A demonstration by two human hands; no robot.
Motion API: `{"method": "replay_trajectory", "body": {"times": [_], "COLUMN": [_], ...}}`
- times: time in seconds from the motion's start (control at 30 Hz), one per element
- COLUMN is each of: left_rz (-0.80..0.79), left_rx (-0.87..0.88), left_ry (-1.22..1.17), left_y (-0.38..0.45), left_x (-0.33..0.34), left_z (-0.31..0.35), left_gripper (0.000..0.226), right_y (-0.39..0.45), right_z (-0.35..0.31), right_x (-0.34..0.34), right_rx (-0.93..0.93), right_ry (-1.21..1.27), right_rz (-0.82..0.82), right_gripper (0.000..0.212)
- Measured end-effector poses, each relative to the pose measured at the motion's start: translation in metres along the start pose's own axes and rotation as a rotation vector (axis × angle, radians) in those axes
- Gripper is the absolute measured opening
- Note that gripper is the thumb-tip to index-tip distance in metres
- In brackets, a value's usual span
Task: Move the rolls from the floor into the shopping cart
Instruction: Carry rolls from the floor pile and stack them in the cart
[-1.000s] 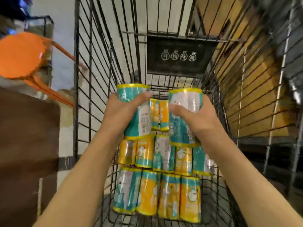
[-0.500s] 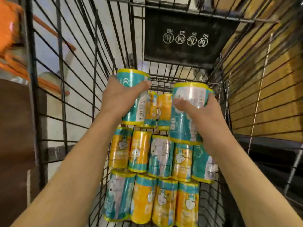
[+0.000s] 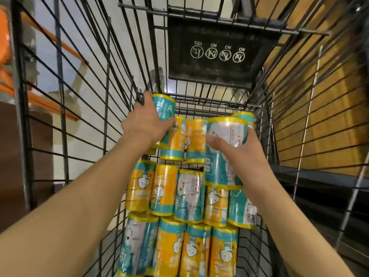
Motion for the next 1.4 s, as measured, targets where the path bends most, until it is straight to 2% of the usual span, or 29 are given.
{"method": "replay_trajectory", "body": {"times": [0.2,0.47,0.67,0.83,0.97,1.1,1.23,1.4], "left_rz": [-0.076,-0.060,0.011,0.006,-0.126,-0.233,-0.251,-0.294], "left_rx": [0.028,-0.001,0.117,0.272,0.411,0.552,0.566,0.502], "left_ry": [0.024,0.045,0.062,0.220,0.320,0.409,0.417,0.409], "left_y": [-0.011,-0.023,-0.028,-0.036,-0.048,-0.057,-0.067,-0.106], "left_x": [0.004,-0.002,-0.028,-0.045,-0.036,-0.027,-0.035,-0.064], "left_z": [-0.005,-0.011,0.005,0.016,0.023,0.035,0.039,0.041], "left_gripper": [0.089,0.100,0.077,0.060,0.064,0.063,0.063,0.066], "right_y": [0.000,0.004,0.027,0.045,0.054,0.054,0.042,-0.021], "right_z": [0.007,0.015,0.011,0.004,0.002,-0.007,-0.024,-0.046], "right_x": [-0.002,0.018,0.042,0.051,0.064,0.074,0.076,0.064], "right_rx": [0.019,0.048,0.017,0.029,0.008,-0.082,-0.154,-0.284], "right_ry": [-0.001,-0.010,-0.103,-0.148,-0.295,-0.543,-0.819,-1.167], "right_rz": [0.010,0.022,0.058,0.124,0.143,0.168,0.158,0.042], "right_gripper": [0.066,0.067,0.087,0.080,0.087,0.073,0.067,0.059]}}
Point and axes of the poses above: each hand's wrist, its own y-axis towards the middle knuckle, its own x-axis out of the palm, z = x × y, the point moved 10 cm from there along y, towards the middle knuckle, and after that the axes turned 9 degrees about x, right-handed, at the moved point
